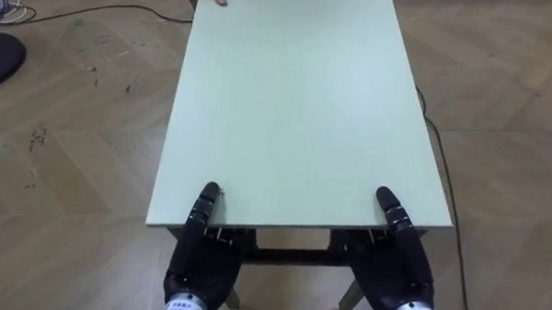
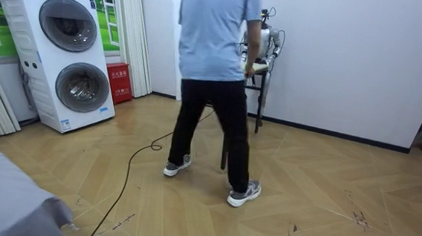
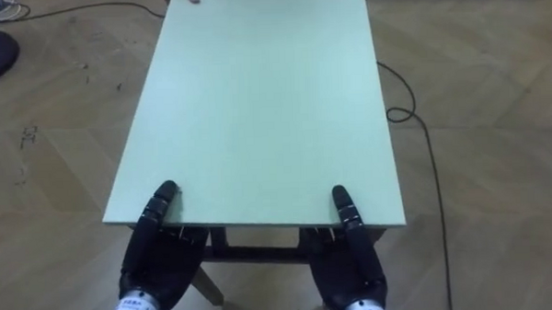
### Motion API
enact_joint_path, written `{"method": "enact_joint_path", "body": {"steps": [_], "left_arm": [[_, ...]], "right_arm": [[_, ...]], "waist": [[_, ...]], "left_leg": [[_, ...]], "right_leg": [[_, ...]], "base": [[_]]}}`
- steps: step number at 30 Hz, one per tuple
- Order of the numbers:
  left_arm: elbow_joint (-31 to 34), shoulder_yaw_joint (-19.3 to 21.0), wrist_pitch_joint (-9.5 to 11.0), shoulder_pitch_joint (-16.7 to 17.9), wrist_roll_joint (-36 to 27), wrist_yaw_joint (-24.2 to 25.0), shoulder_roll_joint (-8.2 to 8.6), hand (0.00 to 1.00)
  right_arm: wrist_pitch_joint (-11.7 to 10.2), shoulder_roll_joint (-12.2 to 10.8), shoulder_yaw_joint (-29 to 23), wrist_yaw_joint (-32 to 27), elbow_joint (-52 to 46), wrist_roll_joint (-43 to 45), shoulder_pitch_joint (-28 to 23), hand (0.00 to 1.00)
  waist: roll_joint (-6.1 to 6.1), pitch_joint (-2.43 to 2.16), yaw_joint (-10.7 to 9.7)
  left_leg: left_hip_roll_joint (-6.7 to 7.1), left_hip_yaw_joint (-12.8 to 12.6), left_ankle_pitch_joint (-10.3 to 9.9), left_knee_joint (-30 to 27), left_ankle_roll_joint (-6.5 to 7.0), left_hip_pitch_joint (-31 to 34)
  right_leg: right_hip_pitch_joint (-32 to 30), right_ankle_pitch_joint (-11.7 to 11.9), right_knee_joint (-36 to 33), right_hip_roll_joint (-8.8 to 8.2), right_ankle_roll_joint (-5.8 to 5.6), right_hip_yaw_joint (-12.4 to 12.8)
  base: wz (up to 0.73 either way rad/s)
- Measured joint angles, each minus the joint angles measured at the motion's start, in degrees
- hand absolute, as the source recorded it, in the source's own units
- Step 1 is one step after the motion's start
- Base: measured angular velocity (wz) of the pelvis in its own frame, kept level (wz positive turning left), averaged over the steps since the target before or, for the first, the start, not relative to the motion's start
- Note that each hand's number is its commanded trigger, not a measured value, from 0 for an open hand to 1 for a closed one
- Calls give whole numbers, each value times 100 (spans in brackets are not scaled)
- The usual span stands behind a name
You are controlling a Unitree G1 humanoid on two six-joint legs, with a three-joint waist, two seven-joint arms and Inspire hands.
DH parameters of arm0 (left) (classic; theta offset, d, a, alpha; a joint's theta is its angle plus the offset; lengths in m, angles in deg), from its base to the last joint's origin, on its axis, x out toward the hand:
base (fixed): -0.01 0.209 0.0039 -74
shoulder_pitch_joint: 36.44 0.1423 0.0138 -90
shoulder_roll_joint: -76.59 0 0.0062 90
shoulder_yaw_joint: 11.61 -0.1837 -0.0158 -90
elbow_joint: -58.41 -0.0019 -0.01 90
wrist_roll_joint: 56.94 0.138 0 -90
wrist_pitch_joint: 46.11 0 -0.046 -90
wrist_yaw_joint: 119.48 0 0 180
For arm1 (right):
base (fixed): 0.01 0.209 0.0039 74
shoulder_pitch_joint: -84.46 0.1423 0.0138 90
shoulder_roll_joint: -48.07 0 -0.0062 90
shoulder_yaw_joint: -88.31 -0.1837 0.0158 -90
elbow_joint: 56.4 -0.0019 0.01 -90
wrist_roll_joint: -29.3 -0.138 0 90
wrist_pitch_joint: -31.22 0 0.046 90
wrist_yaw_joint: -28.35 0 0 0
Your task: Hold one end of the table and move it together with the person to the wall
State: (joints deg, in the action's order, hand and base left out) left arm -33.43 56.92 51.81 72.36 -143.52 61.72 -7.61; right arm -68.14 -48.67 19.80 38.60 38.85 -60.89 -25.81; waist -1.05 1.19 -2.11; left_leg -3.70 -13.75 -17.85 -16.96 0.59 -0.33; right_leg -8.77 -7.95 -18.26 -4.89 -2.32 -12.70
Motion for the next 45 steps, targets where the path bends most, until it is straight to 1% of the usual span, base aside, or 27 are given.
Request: {"method": "enact_joint_path", "body": {"steps": [1,4,8,10,12,14,17,18,19,20,21,22,24,25,26,29,32,33,34,35,36,37,38,39,41,43,45], "left_arm": [[7,4,-4,7,0,-10,13,100],[107,41,-5,17,78,-29,20,100],[179,72,-23,14,124,-26,61,100],[182,92,-41,7,191,9,82,100],[182,100,-41,-5,206,57,66,100],[182,98,-43,-53,210,60,64,100],[180,106,-50,-72,241,50,63,100],[181,105,-54,-71,241,52,63,100],[182,105,-45,-53,234,69,64,100],[187,117,-28,-48,224,93,37,100],[196,191,-1,-55,180,175,44,100],[166,209,-53,-65,188,168,181,100],[167,189,-101,-57,231,184,227,100],[167,192,-98,-53,230,184,229,100],[167,193,-93,-54,226,184,231,100],[167,196,-75,-24,227,184,247,100],[167,197,-77,40,257,182,257,100],[167,190,-74,47,263,182,267,100],[167,161,-72,32,293,166,263,100],[166,138,-71,23,306,149,254,100],[159,75,-24,23,341,125,259,100],[157,26,84,30,345,123,216,100],[158,32,139,27,339,126,208,100],[163,96,168,-45,335,157,156,100],[74,71,81,-122,359,152,230,100],[74,53,71,-65,365,130,242,100],[75,64,75,-12,347,112,258,100]], "right_arm": [[-7,-2,-3,0,0,3,1,100],[-17,-19,-15,68,0,10,35,100],[-73,-13,-22,162,-15,15,69,100],[-117,-27,-11,254,7,12,58,100],[-101,-32,-16,296,6,-37,39,100],[-103,-23,-18,337,6,-62,40,100],[-104,-28,-17,341,6,-62,35,100],[-91,-27,-30,348,2,-62,25,100],[-52,-54,-49,350,1,-6,12,100],[-40,-80,-48,350,0,46,17,100],[-27,-96,-29,350,-37,133,100,100],[-80,-39,-39,388,-68,166,123,100],[-126,-11,-41,410,-64,163,145,100],[-125,-18,-27,411,-71,164,140,100],[-125,-28,-29,411,-77,165,141,100],[-83,-30,-81,405,-76,183,141,100],[-56,-51,-77,407,-77,226,66,100],[-50,-44,-124,412,-77,227,50,100],[-17,-52,-145,413,-78,227,25,100],[0,-48,-169,418,-80,227,-17,100],[23,-96,-247,431,-87,242,-110,100],[76,-181,-247,433,-98,289,-164,100],[117,-194,-243,432,-120,298,-155,100],[142,-178,-245,428,-210,296,-135,100],[110,-64,-261,410,-216,244,-129,100],[119,-10,-270,346,-216,236,-119,100],[139,7,-263,282,-215,247,-108,100]], "waist": [[8,3,90],[31,9,104],[24,11,243],[13,17,233],[7,16,183],[0,20,65],[-44,47,-4],[-87,82,-42],[-135,120,-55],[-140,126,-38],[-98,109,40],[-270,103,3],[-326,107,84],[-312,105,106],[-305,107,106],[-287,103,316],[-237,108,350],[-210,109,224],[-204,114,67],[-191,114,14],[-164,114,-55],[-137,99,-102],[-132,95,-134],[-98,95,-157],[-154,74,-173],[-149,77,71],[-145,78,171]], "left_leg": [[2,101,20,75,-35,-44],[3,467,78,181,-64,-30],[-3,710,143,250,-102,37],[-3,921,225,248,-141,137],[-5,922,290,227,-160,259],[9,852,374,232,-158,369],[-56,244,458,259,-138,353],[-79,306,474,275,-118,293],[-126,779,477,259,-116,283],[-120,996,476,240,-118,336],[-58,1059,453,156,-159,539],[-117,741,429,189,-210,645],[-187,83,513,342,-249,627],[-188,-113,611,414,-238,604],[-178,-157,636,446,-233,591],[-125,-162,652,461,-220,518],[18,-133,695,455,-128,525],[110,-84,726,439,-50,563],[219,111,759,422,49,600],[267,313,777,416,79,582],[333,789,794,364,132,584],[393,1403,787,218,139,707],[431,1613,787,134,138,821],[589,1852,781,46,127,1016],[647,1694,800,68,111,1065],[626,1588,810,67,114,1028],[624,1590,809,67,114,983]], "right_leg": [[91,0,79,21,0,-34],[234,0,232,32,0,-232],[364,-1,380,31,-1,-499],[442,-3,389,-5,-1,-752],[488,-23,384,-57,3,-952],[551,-71,329,-151,3,-1325],[638,-163,-27,-299,10,-1652],[554,-204,-425,-368,22,-1738],[316,-426,-604,-339,95,-1552],[204,-487,-303,-202,141,-1377],[35,-41,395,-98,267,-1139],[33,-51,302,-115,264,-1301],[28,-55,175,-141,257,-1442],[35,-63,127,-167,245,-1444],[44,-71,122,-179,232,-1431],[94,-93,-24,-271,196,-1433],[212,-162,-296,-504,83,-1614],[254,-199,-429,-604,22,-1638],[273,-233,-640,-710,-29,-1530],[237,-248,-817,-757,-44,-1376],[40,-374,-1137,-766,-42,-901],[-68,-604,-761,-461,14,-239],[-121,-607,-429,-300,37,22],[-228,-244,17,-109,6,433],[-194,-261,-129,-183,43,323],[-109,-277,-133,-194,42,233],[20,-287,-61,-197,25,170]], "base": [[15],[43],[42],[68],[89],[102],[81],[89],[58],[43],[64],[74],[69],[60],[56],[24],[61],[132],[128],[129],[104],[93],[99],[123],[91],[18],[27]]}}
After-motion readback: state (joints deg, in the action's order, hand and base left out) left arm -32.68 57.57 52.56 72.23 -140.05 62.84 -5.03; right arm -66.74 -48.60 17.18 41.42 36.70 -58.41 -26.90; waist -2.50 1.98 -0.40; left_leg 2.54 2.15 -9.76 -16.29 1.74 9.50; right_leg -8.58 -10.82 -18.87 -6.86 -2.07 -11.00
